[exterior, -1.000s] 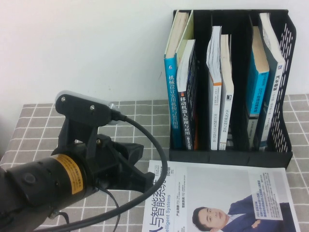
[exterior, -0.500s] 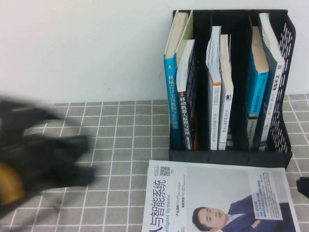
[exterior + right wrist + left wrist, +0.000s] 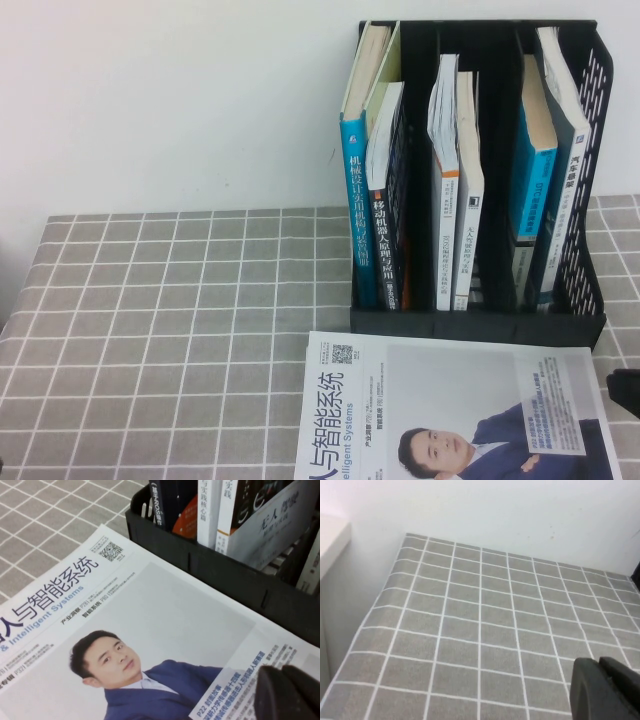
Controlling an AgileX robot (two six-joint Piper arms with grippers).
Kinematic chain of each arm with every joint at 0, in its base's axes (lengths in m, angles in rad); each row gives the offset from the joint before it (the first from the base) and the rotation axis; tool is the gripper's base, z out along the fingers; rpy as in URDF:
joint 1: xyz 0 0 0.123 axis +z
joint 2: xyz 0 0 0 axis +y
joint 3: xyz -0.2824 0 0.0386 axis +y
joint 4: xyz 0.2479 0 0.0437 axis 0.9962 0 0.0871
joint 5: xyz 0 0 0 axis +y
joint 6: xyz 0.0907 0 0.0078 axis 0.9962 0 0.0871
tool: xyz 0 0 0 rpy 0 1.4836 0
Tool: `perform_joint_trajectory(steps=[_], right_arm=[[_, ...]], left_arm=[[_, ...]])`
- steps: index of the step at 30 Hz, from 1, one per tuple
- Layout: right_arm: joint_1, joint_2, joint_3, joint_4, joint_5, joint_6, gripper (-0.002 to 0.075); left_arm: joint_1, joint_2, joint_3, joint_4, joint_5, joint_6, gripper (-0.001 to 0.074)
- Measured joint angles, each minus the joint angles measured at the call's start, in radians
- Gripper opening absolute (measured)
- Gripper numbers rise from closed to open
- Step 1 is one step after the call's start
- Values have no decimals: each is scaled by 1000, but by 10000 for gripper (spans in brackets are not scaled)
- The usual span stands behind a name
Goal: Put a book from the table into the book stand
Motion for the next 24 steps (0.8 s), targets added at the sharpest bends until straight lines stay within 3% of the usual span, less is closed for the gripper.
perform_joint_trajectory(steps=[4, 12, 24], right_arm=[[0, 0, 0, 0, 12, 0, -3], [0, 2, 0, 4, 39, 0, -3], [0, 24, 0, 6, 43, 0, -3]], left_arm=[[4, -138, 27, 9, 60, 11, -3], [4, -300, 25, 7, 362, 19, -3], [4, -302, 19, 9, 396, 27, -3]])
